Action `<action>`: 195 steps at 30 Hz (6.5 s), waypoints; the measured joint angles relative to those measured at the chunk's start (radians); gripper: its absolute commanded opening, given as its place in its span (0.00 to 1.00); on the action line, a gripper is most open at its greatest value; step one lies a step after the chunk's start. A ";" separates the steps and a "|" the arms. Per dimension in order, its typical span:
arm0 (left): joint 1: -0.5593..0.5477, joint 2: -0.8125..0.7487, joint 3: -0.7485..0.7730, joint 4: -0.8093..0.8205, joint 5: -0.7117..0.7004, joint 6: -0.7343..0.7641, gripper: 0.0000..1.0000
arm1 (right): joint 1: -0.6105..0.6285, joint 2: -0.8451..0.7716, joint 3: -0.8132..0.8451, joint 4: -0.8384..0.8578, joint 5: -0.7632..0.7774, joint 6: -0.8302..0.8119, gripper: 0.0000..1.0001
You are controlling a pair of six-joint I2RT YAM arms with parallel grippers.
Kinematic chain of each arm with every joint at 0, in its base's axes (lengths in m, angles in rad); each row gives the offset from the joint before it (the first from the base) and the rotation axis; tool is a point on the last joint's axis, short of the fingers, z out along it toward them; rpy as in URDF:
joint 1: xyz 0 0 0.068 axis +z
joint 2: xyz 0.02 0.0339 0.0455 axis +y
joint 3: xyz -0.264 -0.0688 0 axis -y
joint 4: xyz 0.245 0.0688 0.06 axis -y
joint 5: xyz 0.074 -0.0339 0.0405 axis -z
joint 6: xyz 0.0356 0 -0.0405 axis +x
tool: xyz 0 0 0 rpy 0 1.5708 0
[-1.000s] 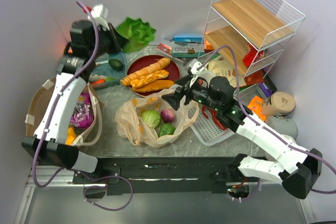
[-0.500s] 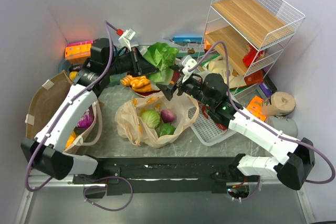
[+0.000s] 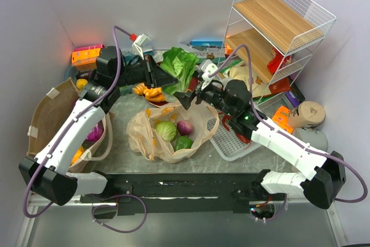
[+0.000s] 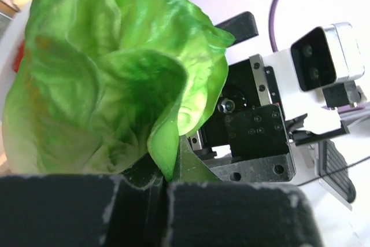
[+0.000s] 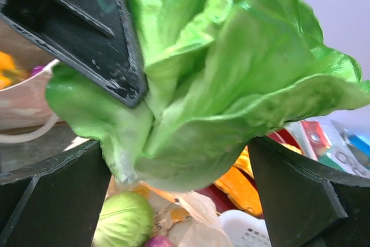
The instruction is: Place the mixed food into the grocery bags and tie them
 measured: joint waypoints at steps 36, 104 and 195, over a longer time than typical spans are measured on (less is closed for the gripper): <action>-0.031 -0.330 -0.073 -0.483 -0.801 0.313 0.93 | 0.017 -0.230 -0.007 -0.389 0.029 0.038 0.00; -0.031 -0.671 -0.505 -0.473 -0.467 -0.008 0.01 | 0.338 0.226 0.036 -0.671 0.114 0.005 0.00; -0.029 -0.763 -0.684 -0.079 -0.765 -0.027 0.01 | 0.077 -0.085 0.259 -0.829 0.256 0.414 0.84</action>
